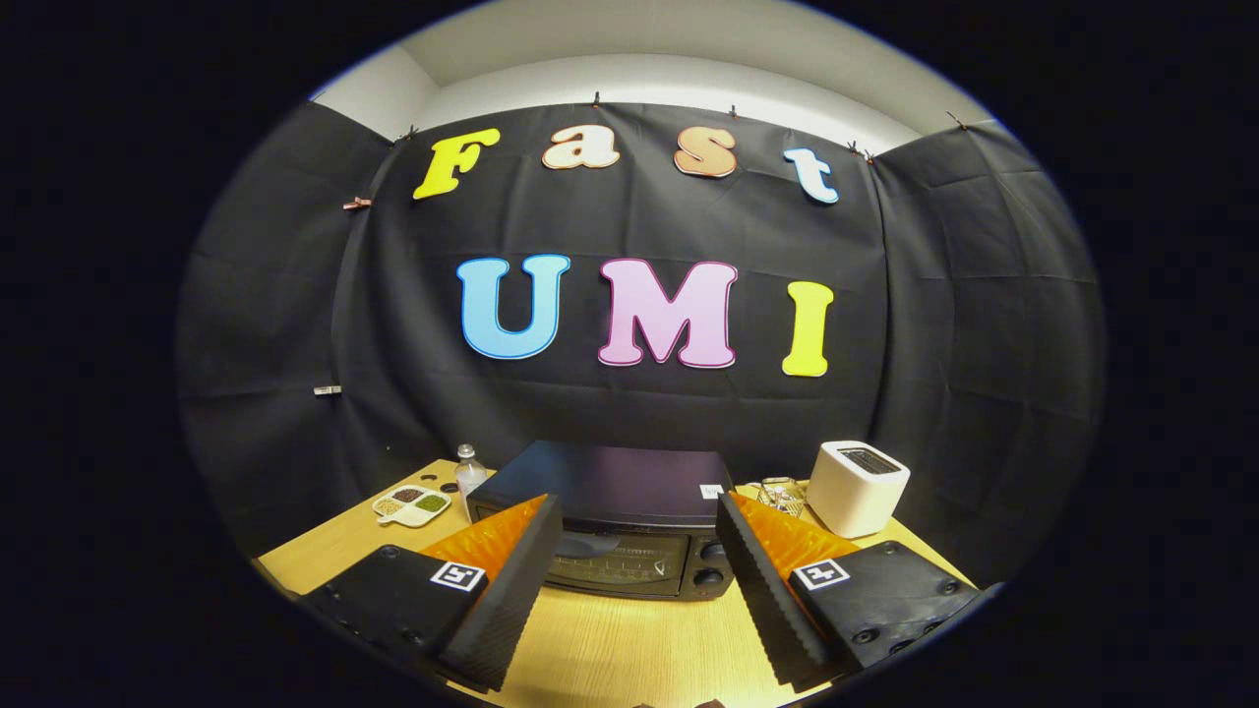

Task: Open the toaster oven, put the food inside, and close the toaster oven door.

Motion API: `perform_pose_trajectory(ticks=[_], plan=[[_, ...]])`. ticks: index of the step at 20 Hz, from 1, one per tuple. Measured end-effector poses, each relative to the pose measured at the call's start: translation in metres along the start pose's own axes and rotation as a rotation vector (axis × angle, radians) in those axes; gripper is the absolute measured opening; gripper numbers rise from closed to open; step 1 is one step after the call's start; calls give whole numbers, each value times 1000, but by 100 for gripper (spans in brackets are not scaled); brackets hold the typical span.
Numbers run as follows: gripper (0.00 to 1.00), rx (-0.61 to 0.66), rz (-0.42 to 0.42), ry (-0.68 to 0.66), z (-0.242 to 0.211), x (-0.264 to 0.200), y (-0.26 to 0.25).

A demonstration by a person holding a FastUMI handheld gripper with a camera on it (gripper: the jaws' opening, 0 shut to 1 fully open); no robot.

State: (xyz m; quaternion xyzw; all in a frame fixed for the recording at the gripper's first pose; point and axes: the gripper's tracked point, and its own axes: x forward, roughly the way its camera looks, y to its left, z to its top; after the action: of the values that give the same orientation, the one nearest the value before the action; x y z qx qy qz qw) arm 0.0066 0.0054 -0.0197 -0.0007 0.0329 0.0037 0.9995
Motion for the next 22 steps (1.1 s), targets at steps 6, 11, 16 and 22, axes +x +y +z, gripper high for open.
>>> perform_pose_trajectory(ticks=[6, 11, 16, 22], plan=[[97, -2, 7, 31, -11, 5, 4], [98, -3, 0, 63, -20, 15, 5], [98, -11, -10, 86, -30, 39, 13], [98, -22, -17, 141, -56, 85, 36]])
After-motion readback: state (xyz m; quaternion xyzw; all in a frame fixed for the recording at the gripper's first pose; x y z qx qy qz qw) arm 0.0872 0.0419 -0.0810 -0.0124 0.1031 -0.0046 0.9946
